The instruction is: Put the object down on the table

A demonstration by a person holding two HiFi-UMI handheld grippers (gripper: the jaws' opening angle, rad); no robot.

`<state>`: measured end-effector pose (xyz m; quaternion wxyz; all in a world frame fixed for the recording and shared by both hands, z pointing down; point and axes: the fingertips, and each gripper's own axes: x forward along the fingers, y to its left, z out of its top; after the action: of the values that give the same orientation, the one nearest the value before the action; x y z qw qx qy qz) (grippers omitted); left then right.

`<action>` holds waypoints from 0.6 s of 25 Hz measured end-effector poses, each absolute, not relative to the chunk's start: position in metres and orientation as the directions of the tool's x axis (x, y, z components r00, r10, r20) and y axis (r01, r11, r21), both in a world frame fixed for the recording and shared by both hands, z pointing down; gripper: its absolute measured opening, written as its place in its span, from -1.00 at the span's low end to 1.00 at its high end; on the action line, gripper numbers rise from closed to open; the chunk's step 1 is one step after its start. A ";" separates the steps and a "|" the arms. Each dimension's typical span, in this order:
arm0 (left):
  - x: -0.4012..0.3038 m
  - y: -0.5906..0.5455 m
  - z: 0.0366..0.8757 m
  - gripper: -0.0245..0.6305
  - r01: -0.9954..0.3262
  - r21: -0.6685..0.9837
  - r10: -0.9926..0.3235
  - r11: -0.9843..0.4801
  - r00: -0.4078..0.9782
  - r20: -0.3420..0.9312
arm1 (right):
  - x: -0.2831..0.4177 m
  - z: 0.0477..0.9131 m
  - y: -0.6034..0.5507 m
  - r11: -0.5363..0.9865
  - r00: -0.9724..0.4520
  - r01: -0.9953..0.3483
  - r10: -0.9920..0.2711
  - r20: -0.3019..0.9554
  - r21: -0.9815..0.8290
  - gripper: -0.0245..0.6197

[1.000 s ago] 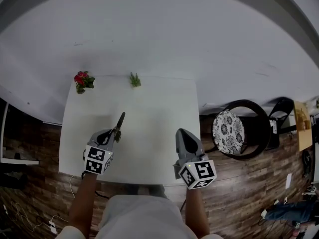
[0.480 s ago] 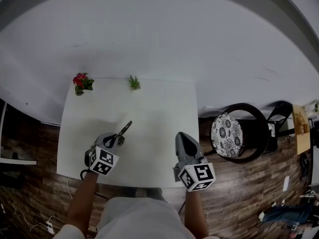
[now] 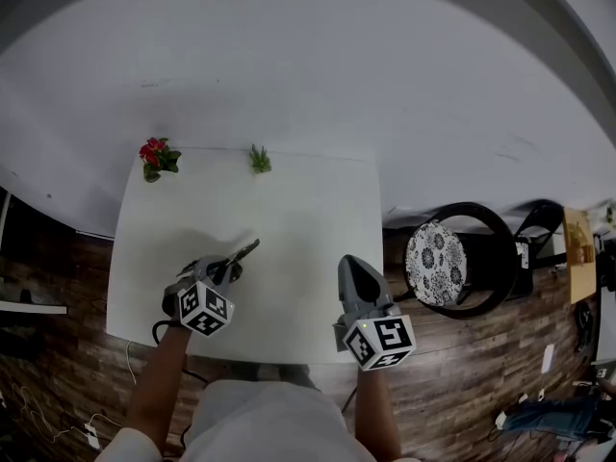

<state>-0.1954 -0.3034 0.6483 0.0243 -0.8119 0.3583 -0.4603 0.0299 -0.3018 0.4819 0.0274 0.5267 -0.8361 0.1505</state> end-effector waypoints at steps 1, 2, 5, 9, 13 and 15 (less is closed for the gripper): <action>-0.194 -0.303 0.650 -0.90 -0.541 -0.379 -0.599 -0.751 0.318 0.735 | 0.030 0.483 -0.302 0.399 -0.443 -0.889 -0.872 0.206 -0.223 -0.91; -0.193 -0.303 0.653 -0.90 -0.525 -0.386 -0.595 -0.759 0.316 0.739 | 0.031 0.483 -0.303 0.398 -0.443 -0.890 -0.872 0.208 -0.223 -0.91; -0.189 -0.303 0.658 -0.90 -0.487 -0.399 -0.583 -0.777 0.316 0.748 | 0.031 0.485 -0.304 0.394 -0.439 -0.891 -0.873 0.213 -0.223 -0.91; -0.183 -0.301 0.665 -0.90 -0.434 -0.416 -0.568 -0.799 0.317 0.760 | 0.031 0.485 -0.303 0.394 -0.438 -0.893 -0.873 0.216 -0.218 -0.91; -0.179 -0.298 0.671 -0.90 -0.375 -0.438 -0.555 -0.817 0.307 0.773 | 0.028 0.485 -0.302 0.395 -0.438 -0.893 -0.872 0.217 -0.216 -0.91; -0.179 -0.297 0.675 -0.90 -0.351 -0.450 -0.553 -0.821 0.293 0.780 | 0.028 0.484 -0.302 0.395 -0.438 -0.893 -0.872 0.218 -0.216 -0.91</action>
<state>-0.1785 -0.2969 0.6746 0.0968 -0.7983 0.2831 -0.5228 0.0278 -0.3017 0.4838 0.0345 0.5289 -0.8344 0.1512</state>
